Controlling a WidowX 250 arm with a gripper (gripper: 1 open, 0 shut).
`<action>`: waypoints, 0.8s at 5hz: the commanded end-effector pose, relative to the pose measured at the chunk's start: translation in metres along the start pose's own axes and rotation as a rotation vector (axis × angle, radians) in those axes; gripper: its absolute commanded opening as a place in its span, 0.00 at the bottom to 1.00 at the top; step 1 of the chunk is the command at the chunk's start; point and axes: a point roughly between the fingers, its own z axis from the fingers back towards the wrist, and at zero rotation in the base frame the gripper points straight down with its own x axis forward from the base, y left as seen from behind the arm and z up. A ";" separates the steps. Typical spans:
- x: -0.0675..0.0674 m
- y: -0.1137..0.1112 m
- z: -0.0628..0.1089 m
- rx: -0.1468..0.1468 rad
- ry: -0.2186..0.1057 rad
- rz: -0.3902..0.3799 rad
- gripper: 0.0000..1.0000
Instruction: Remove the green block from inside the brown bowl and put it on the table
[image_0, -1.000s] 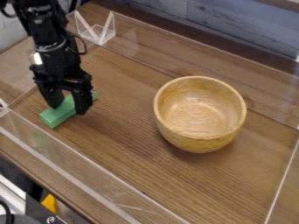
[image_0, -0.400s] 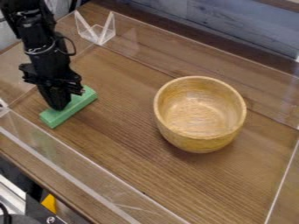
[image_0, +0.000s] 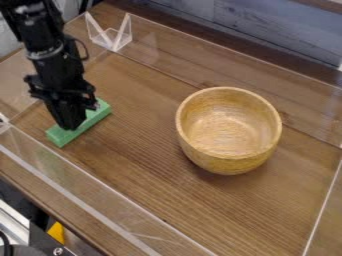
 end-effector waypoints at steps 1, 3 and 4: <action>0.006 -0.002 0.015 0.016 -0.038 -0.055 0.00; 0.003 -0.001 0.016 0.000 -0.026 -0.085 0.00; 0.003 0.003 0.016 -0.008 -0.024 -0.074 0.00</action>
